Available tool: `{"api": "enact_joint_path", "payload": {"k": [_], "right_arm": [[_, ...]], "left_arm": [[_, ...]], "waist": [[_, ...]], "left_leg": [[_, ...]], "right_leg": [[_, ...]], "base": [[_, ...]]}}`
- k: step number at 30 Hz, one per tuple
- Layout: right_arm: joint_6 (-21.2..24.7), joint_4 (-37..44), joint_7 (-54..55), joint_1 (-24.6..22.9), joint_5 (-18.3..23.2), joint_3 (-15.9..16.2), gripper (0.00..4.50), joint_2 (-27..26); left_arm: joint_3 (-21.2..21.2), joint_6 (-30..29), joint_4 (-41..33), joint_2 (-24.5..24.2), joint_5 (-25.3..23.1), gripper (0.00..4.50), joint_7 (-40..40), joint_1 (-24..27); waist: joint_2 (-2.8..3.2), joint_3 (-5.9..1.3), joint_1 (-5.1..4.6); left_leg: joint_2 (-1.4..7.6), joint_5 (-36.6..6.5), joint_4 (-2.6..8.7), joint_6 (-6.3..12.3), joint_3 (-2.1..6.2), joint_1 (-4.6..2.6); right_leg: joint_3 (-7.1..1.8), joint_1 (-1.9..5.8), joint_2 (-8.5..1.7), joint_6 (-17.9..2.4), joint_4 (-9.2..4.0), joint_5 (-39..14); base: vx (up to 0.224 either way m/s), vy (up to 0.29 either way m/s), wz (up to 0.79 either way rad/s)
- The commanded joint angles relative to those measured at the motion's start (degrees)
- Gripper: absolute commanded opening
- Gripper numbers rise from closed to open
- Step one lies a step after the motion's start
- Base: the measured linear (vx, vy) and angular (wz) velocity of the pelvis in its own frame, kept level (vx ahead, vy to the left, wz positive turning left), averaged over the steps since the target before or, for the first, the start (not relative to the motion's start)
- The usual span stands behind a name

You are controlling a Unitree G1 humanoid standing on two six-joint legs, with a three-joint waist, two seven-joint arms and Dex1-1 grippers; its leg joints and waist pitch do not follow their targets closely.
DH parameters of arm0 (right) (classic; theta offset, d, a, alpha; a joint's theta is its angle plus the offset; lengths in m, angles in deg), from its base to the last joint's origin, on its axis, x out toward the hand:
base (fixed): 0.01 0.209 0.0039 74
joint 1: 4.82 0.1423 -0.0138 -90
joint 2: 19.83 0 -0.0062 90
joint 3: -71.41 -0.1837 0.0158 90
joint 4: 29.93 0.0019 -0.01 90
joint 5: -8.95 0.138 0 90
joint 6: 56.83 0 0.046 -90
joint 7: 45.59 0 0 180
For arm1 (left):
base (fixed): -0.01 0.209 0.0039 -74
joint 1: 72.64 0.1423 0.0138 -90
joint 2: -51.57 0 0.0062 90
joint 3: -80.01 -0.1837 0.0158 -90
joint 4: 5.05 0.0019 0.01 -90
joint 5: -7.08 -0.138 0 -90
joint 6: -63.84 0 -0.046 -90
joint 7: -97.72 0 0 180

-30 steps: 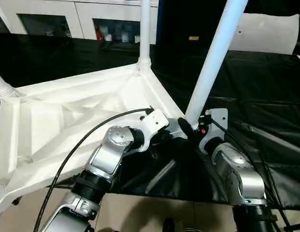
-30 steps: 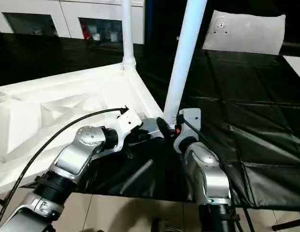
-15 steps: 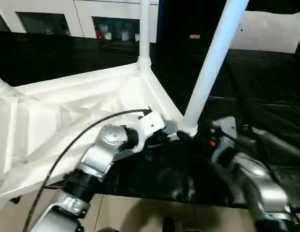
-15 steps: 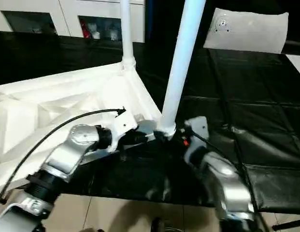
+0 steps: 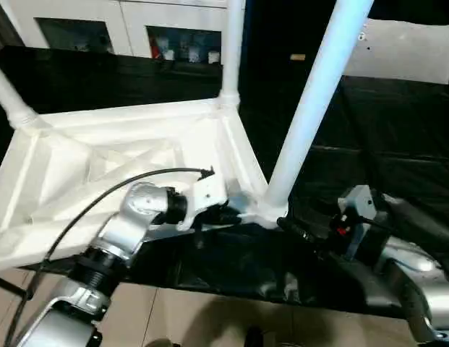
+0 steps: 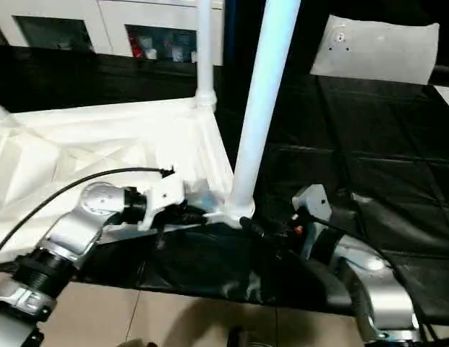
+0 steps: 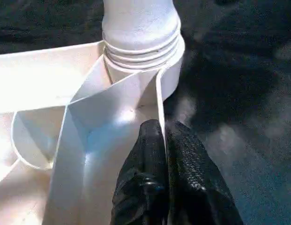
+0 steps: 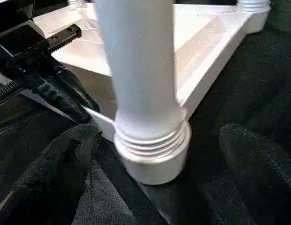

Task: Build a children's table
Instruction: Rotate leg to tighten

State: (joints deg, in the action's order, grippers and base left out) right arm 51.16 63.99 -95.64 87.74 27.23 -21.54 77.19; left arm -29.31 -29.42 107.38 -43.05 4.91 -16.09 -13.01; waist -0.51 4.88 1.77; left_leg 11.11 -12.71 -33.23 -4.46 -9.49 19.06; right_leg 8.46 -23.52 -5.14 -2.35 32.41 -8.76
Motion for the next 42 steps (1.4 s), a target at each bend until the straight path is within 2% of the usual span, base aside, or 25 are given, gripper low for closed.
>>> {"api": "enact_joint_path", "payload": {"k": [1,4,6,9,10,12,16,22,25,28,30,34,39,42], "right_arm": [[-0.1,1.4,-1.6,0.5,0.8,0.5,4.46,0.8],[0.7,1.7,-2.8,1.0,1.4,1.2,4.46,1.5],[1.5,2.0,-3.7,0.9,1.8,2.1,4.46,2.0],[1.6,2.3,-4.0,0.5,1.8,2.8,4.49,2.3],[1.8,2.9,-4.5,0.2,1.9,3.5,4.50,2.5],[2.1,3.8,-5.8,-0.5,2.0,4.6,4.50,3.0],[1.9,3.9,-6.3,-0.7,1.7,5.2,4.50,3.5],[1.5,3.9,-6.0,-0.7,1.7,5.6,4.50,4.1],[1.4,4.0,-6.1,-0.9,1.5,5.7,4.50,4.2],[1.3,4.1,-6.0,-1.1,1.6,6.0,4.50,4.4],[1.2,4.1,-6.0,-1.0,1.6,6.1,4.50,4.5],[1.1,4.2,-5.8,-1.0,1.7,6.2,4.50,4.8],[1.2,4.3,-5.8,-0.5,1.8,5.8,4.50,5.3],[0.9,3.8,-6.0,0.3,1.9,5.2,4.50,5.8]], "left_arm": [[-2.5,2.2,1.7,-0.9,-0.8,0.00,3.4,-0.8],[-3.0,3.3,4.3,-1.1,-2.4,0.00,2.2,-2.1],[-2.3,-1.7,5.6,-0.9,-2.8,0.00,0.1,-2.7],[-2.0,-3.7,6.0,-0.8,-2.3,0.00,0.3,-2.9],[-1.7,-4.9,5.8,-0.7,-1.7,0.44,0.7,-2.8],[-1.6,-5.5,5.4,-0.6,-1.4,0.55,0.6,-2.5],[-1.8,-5.5,6.5,-0.5,-1.7,0.91,-0.5,-2.8],[-0.8,-6.4,6.8,1.1,0.2,0.91,-0.7,-3.8],[-0.4,-5.6,6.8,2.0,1.0,0.91,-0.4,-3.9],[-1.5,-4.4,8.4,2.1,-0.1,0.57,-0.8,-4.2],[-2.7,-3.1,9.9,1.7,-2.0,0.51,-1.4,-4.6],[-4.3,-1.6,11.8,1.0,-4.3,0.07,-1.5,-5.4],[-4.9,0.8,12.9,0.3,-4.9,0.03,-0.3,-6.2],[-5.9,4.1,12.1,-0.6,-4.6,0.03,2.8,-6.0]], "waist": [[-0.64,-4.53,0.37],[-0.59,-4.40,0.71],[-0.56,-4.42,1.05],[-0.71,-4.19,1.29],[-0.78,-4.16,1.24],[-0.88,-4.20,1.17],[-0.81,-4.31,1.20],[-0.77,-4.47,1.22],[-0.95,-4.53,1.30],[-0.95,-4.62,1.30],[-0.93,-4.51,1.32],[-0.88,-4.31,1.42],[-0.89,-4.29,1.37],[-0.92,-4.40,1.18]], "left_leg": [[2.22,-2.4,3.08,7.92,0.32,0.83],[2.18,-3.1,3.04,7.37,0.23,0.71],[2.19,-4.7,3.03,6.16,0.22,0.73],[1.81,-7.1,3.01,4.80,0.15,0.51],[1.77,-7.2,3.05,4.61,0.22,0.69],[1.48,-7.5,2.96,4.50,0.27,0.73],[1.49,-7.6,2.91,4.46,0.38,0.71],[1.48,-8.2,2.88,4.56,0.44,0.75],[1.52,-8.1,2.89,4.79,0.47,0.86],[1.64,-7.8,2.94,4.94,0.56,0.92],[1.54,-8.1,2.94,5.02,0.53,0.90],[1.36,-9.3,2.93,4.50,0.54,0.75],[1.16,-10.3,2.84,3.96,0.62,0.62],[1.41,-10.5,3.03,3.96,0.89,0.81]], "right_leg": [[-4.18,4.16,-4.00,-9.5,-3.21,-14.1],[-4.24,3.96,-3.98,-9.4,-3.20,-14.9],[-4.19,4.14,-4.11,-8.6,-3.31,-17.6],[-3.91,4.02,-4.12,-5.8,-4.38,-24.5],[-3.83,4.14,-4.11,-5.2,-4.41,-25.3],[-3.57,4.03,-3.88,-2.8,-4.94,-27.8],[-3.35,3.87,-3.87,-1.9,-5.15,-28.5],[-3.24,3.83,-3.82,-1.6,-5.23,-28.3],[-3.22,3.89,-3.83,-2.0,-5.08,-27.1],[-3.27,3.94,-3.81,-2.2,-4.89,-26.1],[-3.27,3.92,-3.81,-1.9,-5.02,-26.7],[-2.98,3.83,-3.78,-0.5,-5.63,-29.6],[-2.47,3.77,-3.75,1.4,-6.30,-32.3],[-2.49,3.93,-3.89,1.1,-6.10,-30.9]], "base": [[0.000,0.000,0.00],[0.000,0.000,0.00],[0.000,0.000,0.00],[0.000,0.000,0.00],[0.000,0.000,0.00],[0.000,0.000,0.00],[0.000,0.000,0.00],[0.000,0.000,0.00],[0.000,0.000,0.00],[0.000,0.000,0.00],[0.000,0.000,0.00],[0.000,0.000,0.00],[0.000,0.000,0.00],[0.000,0.000,0.00]]}}
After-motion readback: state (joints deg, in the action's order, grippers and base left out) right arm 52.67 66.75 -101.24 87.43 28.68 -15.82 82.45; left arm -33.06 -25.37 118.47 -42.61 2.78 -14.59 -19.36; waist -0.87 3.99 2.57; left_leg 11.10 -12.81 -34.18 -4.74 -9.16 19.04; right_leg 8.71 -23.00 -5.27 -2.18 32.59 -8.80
